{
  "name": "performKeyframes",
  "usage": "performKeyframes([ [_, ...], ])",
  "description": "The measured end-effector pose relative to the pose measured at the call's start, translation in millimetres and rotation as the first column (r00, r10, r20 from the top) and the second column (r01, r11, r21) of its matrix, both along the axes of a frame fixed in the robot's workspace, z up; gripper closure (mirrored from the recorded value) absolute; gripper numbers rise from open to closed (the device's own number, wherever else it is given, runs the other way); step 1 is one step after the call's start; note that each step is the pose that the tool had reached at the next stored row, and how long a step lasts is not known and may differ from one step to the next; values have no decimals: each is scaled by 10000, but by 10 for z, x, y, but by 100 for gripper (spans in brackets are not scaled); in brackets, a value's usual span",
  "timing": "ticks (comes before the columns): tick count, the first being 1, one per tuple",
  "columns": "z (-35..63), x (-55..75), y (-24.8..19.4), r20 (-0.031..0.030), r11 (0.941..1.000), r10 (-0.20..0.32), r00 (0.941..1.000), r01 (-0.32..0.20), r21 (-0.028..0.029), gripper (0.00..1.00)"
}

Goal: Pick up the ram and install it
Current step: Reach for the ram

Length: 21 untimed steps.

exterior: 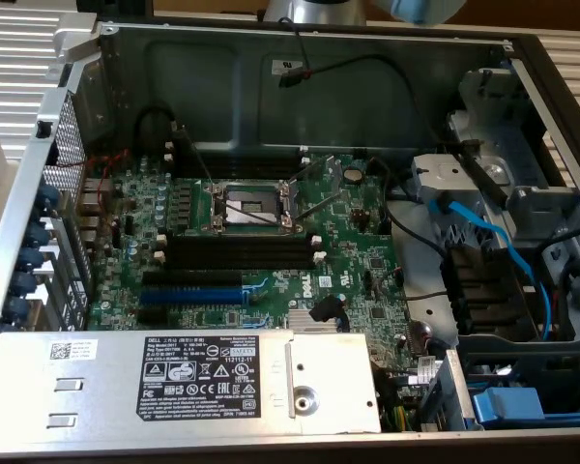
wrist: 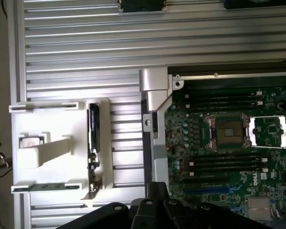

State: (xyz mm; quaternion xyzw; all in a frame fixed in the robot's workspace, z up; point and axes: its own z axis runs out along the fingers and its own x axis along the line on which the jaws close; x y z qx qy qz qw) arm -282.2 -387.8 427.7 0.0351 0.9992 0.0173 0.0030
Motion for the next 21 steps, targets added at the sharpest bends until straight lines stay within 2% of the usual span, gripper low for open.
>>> performKeyframes([
  [8, 8, -368, 0, -59, 10000, 0, 10000, 0, 3, 89],
  [12, 19, -549, 0, -140, 10000, 1, 9999, 0, 10, 89],
  [17, 31, -774, 0, -285, 10000, -1, 9996, 1, 16, 89],
  [21, 32, -956, 0, -345, 10000, 8, 9994, -7, 21, 89],
])
